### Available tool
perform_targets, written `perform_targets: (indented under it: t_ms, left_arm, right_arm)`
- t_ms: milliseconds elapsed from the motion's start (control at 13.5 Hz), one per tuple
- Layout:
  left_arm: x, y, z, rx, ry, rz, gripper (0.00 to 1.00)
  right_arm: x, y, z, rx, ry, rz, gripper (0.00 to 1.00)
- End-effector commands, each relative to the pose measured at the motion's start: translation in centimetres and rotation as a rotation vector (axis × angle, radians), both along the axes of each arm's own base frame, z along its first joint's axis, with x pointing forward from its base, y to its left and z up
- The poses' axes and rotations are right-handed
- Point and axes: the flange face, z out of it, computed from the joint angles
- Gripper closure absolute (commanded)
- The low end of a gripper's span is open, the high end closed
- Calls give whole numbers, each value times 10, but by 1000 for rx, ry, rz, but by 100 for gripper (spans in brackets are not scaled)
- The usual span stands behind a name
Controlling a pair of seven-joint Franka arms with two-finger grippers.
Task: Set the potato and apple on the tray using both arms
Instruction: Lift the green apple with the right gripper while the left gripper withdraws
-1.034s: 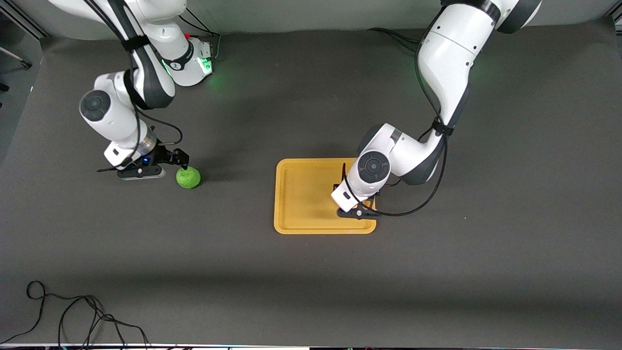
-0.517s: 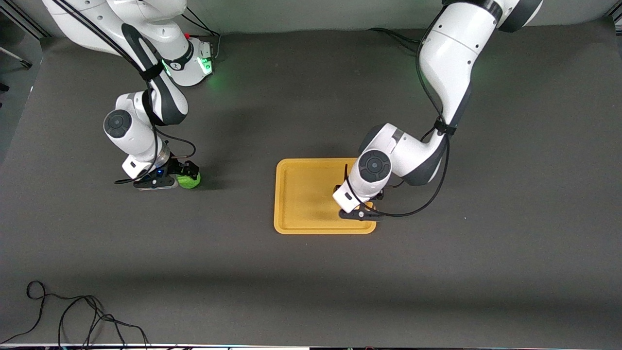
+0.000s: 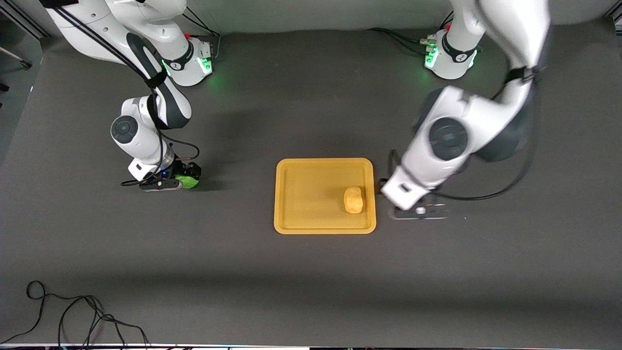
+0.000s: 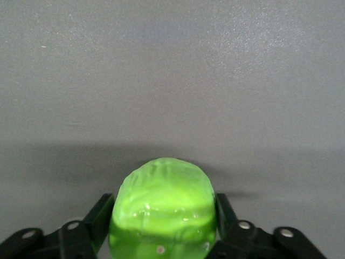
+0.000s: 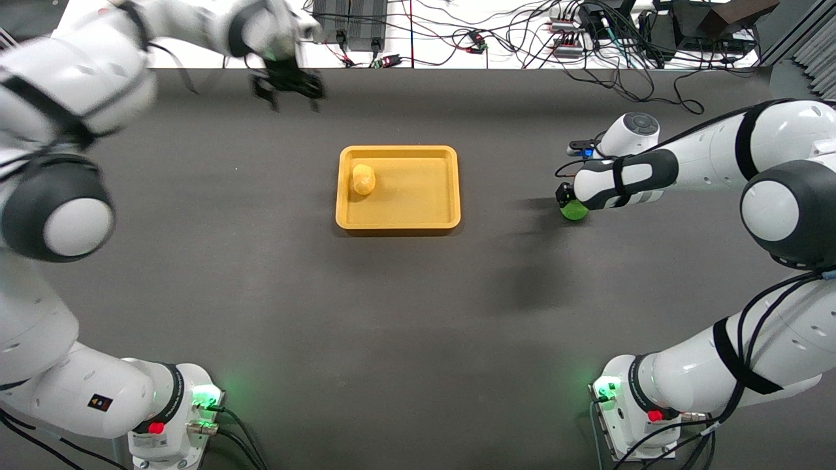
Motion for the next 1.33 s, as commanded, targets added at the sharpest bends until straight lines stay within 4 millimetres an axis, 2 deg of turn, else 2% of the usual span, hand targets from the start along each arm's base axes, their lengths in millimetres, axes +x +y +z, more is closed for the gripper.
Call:
perform_targets:
  t_ms: [0,74,222,295,517,665,739,812,886,1108,1256]
  left_arm:
    - [-11,76,42,21,42,-44,0]
    - [-12,103,52,26,51,-10,0]
    - [-15,122,68,75,24,-53,0]
    - [-12,136,68,102,26,-97,0]
    - [7,207,50,42,33,-155,0]
    - [13,241,34,20,53,-149,0]
    - [14,250,31,17,57,-143,0]
    - [14,250,33,17,55,-142,0]
    - [15,250,34,16,50,-142,0]
    - [19,245,54,-51,11,-111,0]
    - [20,249,57,-52,4,-101,0]
  right_arm:
    - [8,1,24,7,-21,-14,46]
    - [10,1,43,8,-26,-13,48]
    - [21,2,92,13,-49,-11,48]
    - [27,2,120,14,-50,-11,48]
    - [53,6,222,12,-6,-10,48]
    - [71,9,297,1,73,-9,48]
    - [79,11,319,0,81,-9,48]
    - [88,17,337,1,66,-4,48]
    - [96,24,348,2,54,3,48]
    - [118,111,356,4,25,-2,48]
    - [127,197,346,1,31,6,48]
